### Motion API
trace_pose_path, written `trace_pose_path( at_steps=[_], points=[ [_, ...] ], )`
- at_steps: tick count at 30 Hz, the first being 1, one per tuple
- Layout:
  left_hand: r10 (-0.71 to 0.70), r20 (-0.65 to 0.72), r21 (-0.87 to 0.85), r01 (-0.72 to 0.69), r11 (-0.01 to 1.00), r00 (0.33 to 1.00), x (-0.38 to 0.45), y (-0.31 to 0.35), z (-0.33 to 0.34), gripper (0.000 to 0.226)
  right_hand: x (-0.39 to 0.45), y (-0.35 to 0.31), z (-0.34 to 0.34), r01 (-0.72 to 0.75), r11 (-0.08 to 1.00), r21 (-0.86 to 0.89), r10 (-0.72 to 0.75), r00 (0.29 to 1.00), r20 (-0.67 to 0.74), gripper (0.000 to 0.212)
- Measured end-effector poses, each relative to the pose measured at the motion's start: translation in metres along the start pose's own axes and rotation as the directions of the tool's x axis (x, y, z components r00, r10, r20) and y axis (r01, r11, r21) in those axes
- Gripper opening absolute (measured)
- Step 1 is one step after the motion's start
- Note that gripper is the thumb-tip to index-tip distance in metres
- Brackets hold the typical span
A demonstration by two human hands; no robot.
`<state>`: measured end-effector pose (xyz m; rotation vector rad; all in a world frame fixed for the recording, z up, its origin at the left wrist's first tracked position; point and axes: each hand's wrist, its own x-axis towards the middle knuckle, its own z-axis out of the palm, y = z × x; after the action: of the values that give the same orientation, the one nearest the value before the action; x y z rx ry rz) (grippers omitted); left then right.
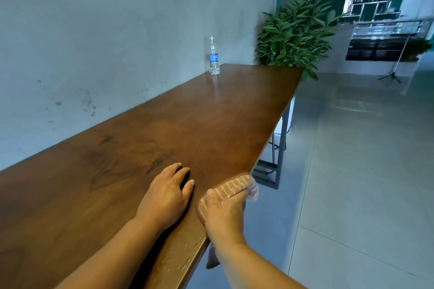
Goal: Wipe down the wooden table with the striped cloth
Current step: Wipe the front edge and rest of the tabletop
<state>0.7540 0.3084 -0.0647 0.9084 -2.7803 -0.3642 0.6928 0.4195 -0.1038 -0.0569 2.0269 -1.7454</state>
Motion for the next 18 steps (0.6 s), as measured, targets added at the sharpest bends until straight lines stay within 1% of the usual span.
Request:
trace_pose_path(
  at_steps=[2,5,10,12,14,16,18],
  points=[
    [0.008,0.001,-0.006,-0.008,1.0,1.0,-0.015,-0.002,-0.003,0.056,0.012,-0.008,-0.001,-0.006,1.0,-0.019,0.006,1.0,-0.03,0.095],
    [0.011,0.024,-0.009,-0.011,1.0,1.0,-0.045,-0.011,-0.01,0.057,0.041,-0.025,-0.011,-0.046,0.998,0.052,0.048,0.998,-0.045,0.096],
    [-0.056,0.074,0.005,0.056,0.998,0.996,-0.103,-0.031,-0.028,0.069,0.083,-0.061,-0.032,-0.096,0.991,0.092,0.103,0.992,-0.069,0.089],
    [-0.083,0.09,0.024,0.081,0.996,0.992,-0.116,-0.035,-0.031,0.07,0.086,-0.058,-0.03,-0.063,0.994,0.088,0.068,0.996,-0.064,0.085],
    [-0.083,0.079,0.04,0.08,0.996,0.993,-0.121,-0.035,-0.029,0.069,0.084,-0.054,-0.027,-0.014,0.995,0.104,0.018,0.999,-0.041,0.077],
    [-0.082,0.061,0.038,0.08,0.996,0.995,-0.12,-0.033,-0.028,0.07,0.07,-0.053,-0.026,-0.025,0.989,0.148,0.031,0.999,-0.037,0.071],
    [-0.082,0.047,0.045,0.08,0.996,0.995,-0.12,-0.032,-0.027,0.069,0.043,-0.048,-0.025,-0.066,0.991,0.118,0.074,0.995,-0.062,0.069]
  ],
)
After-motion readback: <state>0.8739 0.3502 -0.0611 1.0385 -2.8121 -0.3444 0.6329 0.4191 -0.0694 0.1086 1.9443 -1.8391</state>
